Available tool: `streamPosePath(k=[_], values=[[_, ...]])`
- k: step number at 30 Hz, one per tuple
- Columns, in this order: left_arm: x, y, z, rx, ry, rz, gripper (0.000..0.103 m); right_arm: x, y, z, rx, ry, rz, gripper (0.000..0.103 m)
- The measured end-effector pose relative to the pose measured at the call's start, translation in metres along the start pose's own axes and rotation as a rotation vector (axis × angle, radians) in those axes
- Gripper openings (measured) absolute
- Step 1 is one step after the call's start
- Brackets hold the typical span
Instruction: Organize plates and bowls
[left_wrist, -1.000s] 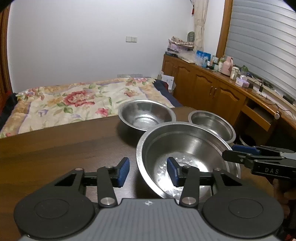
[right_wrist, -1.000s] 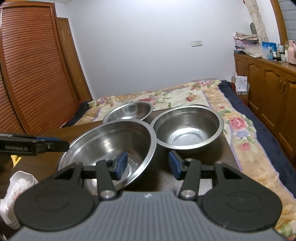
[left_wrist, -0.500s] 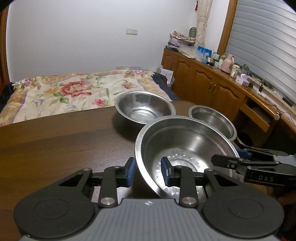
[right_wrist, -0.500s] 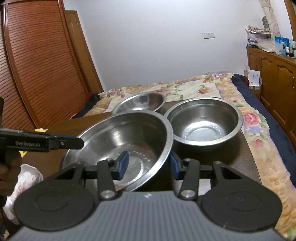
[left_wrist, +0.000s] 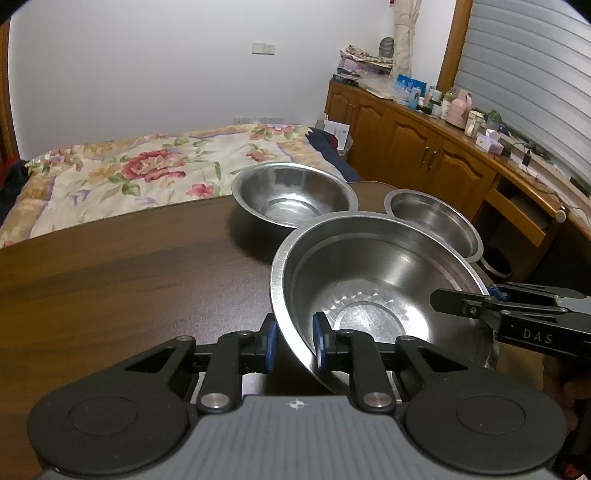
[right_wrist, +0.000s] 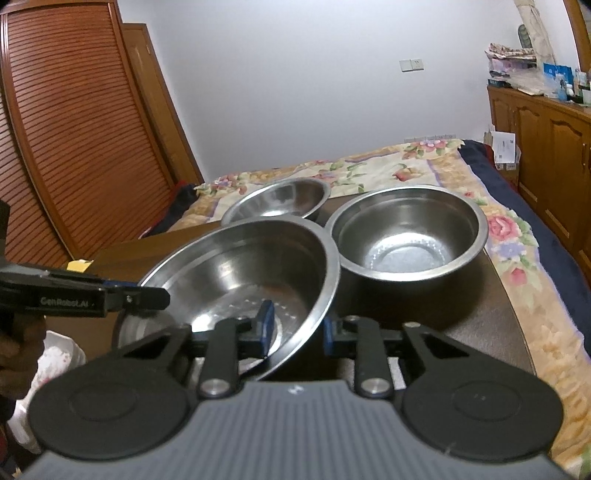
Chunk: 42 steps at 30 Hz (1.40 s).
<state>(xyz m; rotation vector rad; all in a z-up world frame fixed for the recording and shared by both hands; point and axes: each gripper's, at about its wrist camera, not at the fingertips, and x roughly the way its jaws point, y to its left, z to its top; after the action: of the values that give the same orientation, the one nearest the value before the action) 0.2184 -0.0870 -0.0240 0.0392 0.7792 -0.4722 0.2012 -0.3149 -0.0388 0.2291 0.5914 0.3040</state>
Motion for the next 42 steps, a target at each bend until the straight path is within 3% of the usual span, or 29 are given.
streamPosePath(k=[15,42], values=[[-0.041,-0.004,-0.003,0.019,-0.064,-0.026,0.022,-0.028,0.012,0.0,0.042,-0.051,0.023,0.027],[-0.084,-0.021,-0.064,0.033,-0.09,-0.064,0.024,-0.065,0.024,-0.041,0.106,-0.063,0.003,0.027]])
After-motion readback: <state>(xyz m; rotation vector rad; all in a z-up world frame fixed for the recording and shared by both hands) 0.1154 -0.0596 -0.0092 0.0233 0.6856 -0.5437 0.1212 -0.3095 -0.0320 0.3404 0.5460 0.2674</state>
